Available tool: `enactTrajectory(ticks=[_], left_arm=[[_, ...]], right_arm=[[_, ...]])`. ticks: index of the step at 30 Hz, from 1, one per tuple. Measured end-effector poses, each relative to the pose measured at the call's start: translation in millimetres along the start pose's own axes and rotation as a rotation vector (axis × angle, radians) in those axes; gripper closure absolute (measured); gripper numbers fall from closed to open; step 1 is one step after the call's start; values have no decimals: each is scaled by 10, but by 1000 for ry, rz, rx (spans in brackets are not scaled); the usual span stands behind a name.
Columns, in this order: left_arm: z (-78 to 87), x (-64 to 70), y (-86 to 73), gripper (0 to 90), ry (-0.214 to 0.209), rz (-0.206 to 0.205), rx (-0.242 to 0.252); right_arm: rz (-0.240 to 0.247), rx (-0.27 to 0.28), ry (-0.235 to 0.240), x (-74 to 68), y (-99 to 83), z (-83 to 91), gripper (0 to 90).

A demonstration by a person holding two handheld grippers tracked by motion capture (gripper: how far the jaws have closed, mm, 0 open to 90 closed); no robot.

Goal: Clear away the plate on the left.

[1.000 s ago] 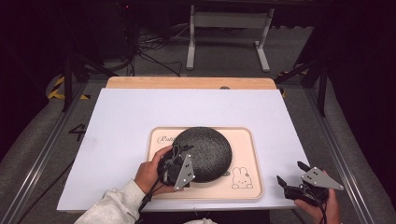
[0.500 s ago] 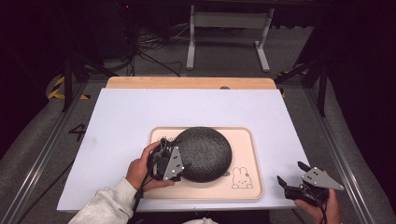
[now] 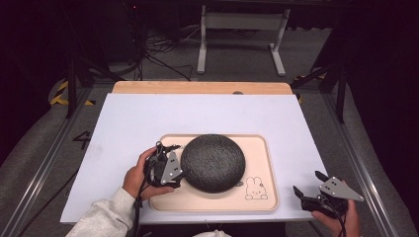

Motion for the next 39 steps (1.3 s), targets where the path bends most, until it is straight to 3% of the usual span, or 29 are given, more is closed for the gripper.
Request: enactTrajectory(ticks=[23,39], left_arm=[[135,-194,-511,208,17,108,-90],[345,-294,-938,205,49,234,-129]], right_arm=[[2,-2,-4,3,-3,2,105],[2,1,-7,7,1,10,104]])
Point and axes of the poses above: each handheld gripper's, and its own axes: z roughly backward along the jaws, y roughly out of its top, x roughly to its right, the point moved 6 cm from there along -z, roughly forward along the jaws
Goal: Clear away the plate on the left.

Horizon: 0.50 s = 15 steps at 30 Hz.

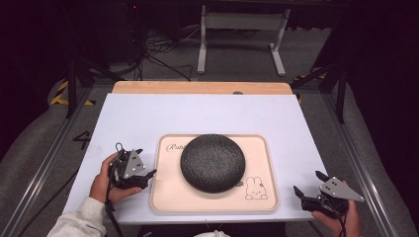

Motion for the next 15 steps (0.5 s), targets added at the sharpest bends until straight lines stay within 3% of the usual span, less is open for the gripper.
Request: enactTrajectory(ticks=[8,15], left_arm=[[81,-75,-209,201,1,60,-6],[179,-110,-357,196,-9,144,16]], right_arm=[[1,-1,-1,-1,1,0,105],[2,-2,-2,-5,2,-1,104]])
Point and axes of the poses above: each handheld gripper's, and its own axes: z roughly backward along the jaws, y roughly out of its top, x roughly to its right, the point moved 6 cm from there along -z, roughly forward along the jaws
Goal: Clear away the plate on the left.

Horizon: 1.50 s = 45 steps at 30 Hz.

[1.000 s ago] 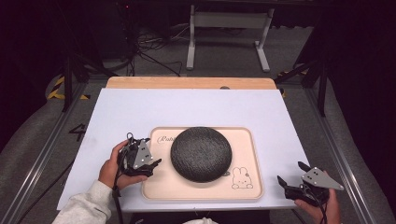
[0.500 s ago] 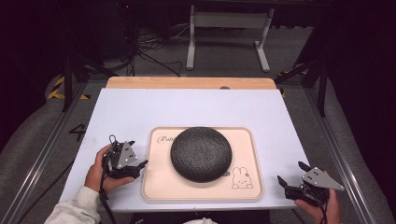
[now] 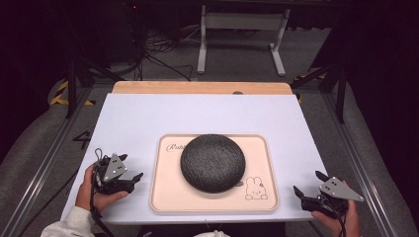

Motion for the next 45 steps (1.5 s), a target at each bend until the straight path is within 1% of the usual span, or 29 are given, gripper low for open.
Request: enactTrajectory(ticks=[1,3,4,7,8,11,12,14,17,19,23,28,31,33,35,37,40,41,45], left_arm=[[16,-4,-21,195,2,13,3],[38,-12,-49,194,-2,24,4],[50,-5,-62,193,-6,38,6],[78,7,-85,192,-3,47,10],[96,13,-97,191,-12,63,21],[130,15,-122,189,-15,85,32],[137,21,-133,188,-24,96,33],[142,24,-152,187,-26,95,29],[136,42,-165,177,-45,102,34],[117,56,-173,176,-47,91,23],[110,72,-171,173,-47,77,19],[105,86,-170,158,-59,79,22],[107,84,-166,136,-54,79,26],[114,89,-164,118,-53,88,30],[118,87,-164,109,-45,85,28],[119,88,-161,99,-46,91,34],[112,87,-163,71,-46,90,30],[109,87,-162,64,-46,82,26],[106,90,-158,46,-43,85,25]], right_arm=[[1,1,-1,2,1,2,105],[-1,2,-2,4,2,5,104],[-1,2,-3,5,2,6,105],[-1,2,-3,4,2,6,104],[0,2,-3,4,3,6,105],[0,3,-4,5,4,8,104],[-2,3,-4,5,4,8,104],[-2,2,-4,6,3,8,104],[-2,5,-4,7,7,7,104],[-2,3,-2,3,6,6,104],[-4,6,-2,5,9,7,104],[-3,5,0,4,10,2,104],[-3,5,2,4,11,-2,104],[-3,4,3,5,10,-4,104],[-3,6,3,6,12,-7,104],[0,6,6,4,12,-11,104],[-3,6,7,6,11,-14,104],[-3,5,7,7,10,-16,103],[-3,4,8,6,9,-19,103]])
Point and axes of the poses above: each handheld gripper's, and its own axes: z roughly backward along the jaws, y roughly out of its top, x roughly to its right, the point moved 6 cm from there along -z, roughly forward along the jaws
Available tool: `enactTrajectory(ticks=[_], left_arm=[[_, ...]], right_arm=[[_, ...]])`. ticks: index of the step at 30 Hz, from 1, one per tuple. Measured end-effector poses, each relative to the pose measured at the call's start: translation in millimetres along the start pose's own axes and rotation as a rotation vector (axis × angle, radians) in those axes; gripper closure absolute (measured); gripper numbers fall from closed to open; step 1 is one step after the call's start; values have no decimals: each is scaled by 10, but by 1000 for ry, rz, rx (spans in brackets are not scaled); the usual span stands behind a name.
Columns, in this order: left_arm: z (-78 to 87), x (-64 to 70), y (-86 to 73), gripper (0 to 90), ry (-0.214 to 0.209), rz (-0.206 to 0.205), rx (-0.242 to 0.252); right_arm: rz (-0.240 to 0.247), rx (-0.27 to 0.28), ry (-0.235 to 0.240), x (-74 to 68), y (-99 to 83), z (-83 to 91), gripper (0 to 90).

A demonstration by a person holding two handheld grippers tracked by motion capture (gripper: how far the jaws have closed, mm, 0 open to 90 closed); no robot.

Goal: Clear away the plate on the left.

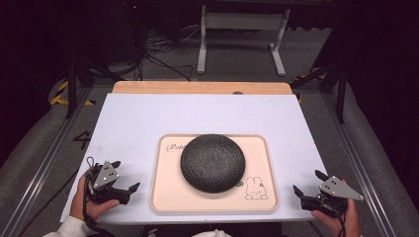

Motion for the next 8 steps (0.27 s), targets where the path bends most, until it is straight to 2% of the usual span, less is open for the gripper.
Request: enactTrajectory(ticks=[8], left_arm=[[-6,-7,19,37,7,-4,6]], right_arm=[[-2,6,2,12,-5,-1,102]])
Point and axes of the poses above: each handheld gripper's, and its own axes: z roughly backward along the jaws, y roughly out of its top, x roughly to its right, the point moved 6 cm from there along -z, roughly forward along the jaws
